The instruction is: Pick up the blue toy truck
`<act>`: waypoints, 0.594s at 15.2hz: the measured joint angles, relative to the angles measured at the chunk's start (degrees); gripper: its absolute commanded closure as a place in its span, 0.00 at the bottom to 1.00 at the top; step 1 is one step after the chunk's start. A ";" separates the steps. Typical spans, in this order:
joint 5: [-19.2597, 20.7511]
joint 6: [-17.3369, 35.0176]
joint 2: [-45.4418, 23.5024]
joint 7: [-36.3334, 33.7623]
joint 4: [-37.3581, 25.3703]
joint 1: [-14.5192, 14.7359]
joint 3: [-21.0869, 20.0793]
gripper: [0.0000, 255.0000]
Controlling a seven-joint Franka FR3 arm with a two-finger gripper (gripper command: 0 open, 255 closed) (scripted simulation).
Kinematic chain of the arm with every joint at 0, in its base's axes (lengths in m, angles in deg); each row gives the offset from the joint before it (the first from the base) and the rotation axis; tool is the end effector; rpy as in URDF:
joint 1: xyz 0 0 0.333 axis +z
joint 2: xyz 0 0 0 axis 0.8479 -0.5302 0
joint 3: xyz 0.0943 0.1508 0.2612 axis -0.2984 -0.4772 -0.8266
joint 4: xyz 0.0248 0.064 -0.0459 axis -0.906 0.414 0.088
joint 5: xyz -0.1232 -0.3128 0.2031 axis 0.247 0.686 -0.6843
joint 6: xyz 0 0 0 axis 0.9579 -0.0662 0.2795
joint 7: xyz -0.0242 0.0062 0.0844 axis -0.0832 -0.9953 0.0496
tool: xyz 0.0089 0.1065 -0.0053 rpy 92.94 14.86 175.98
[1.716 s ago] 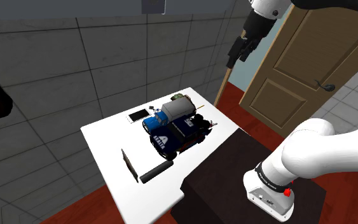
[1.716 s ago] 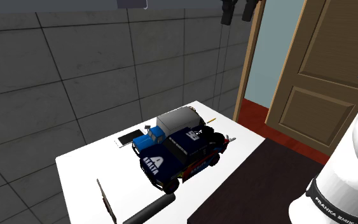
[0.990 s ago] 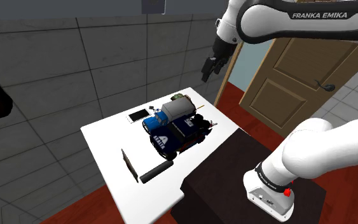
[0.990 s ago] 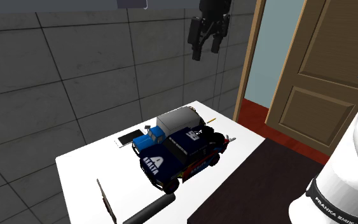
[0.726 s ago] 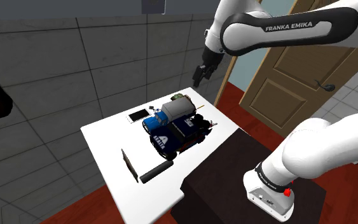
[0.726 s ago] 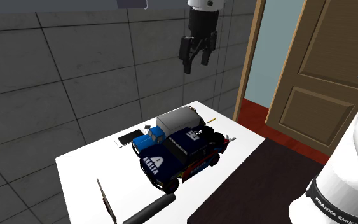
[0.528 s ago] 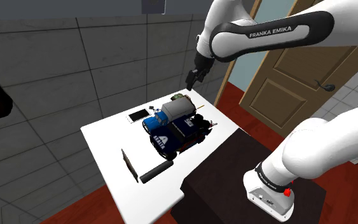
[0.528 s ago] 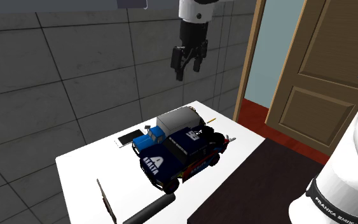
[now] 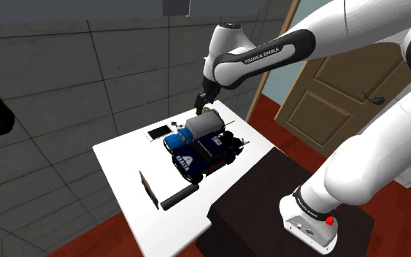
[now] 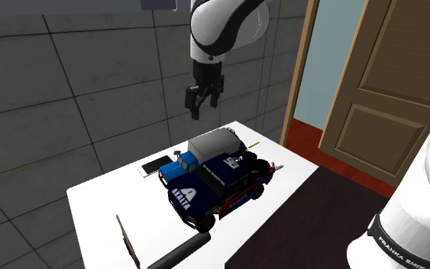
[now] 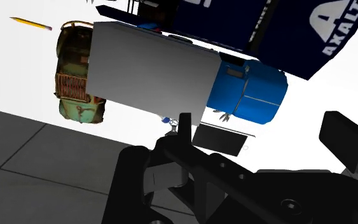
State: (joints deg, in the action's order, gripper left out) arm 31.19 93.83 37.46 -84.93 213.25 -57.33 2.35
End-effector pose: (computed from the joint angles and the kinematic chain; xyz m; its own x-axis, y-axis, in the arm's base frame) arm 0.5095 0.0651 0.3765 0.9704 0.2119 0.1158 0.2089 -0.9772 0.0372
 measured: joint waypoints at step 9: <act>4.54 8.23 -20.15 -0.75 -11.34 1.34 -0.16 0.00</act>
State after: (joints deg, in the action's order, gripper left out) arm 35.73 102.06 17.31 -85.68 201.91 -55.99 2.19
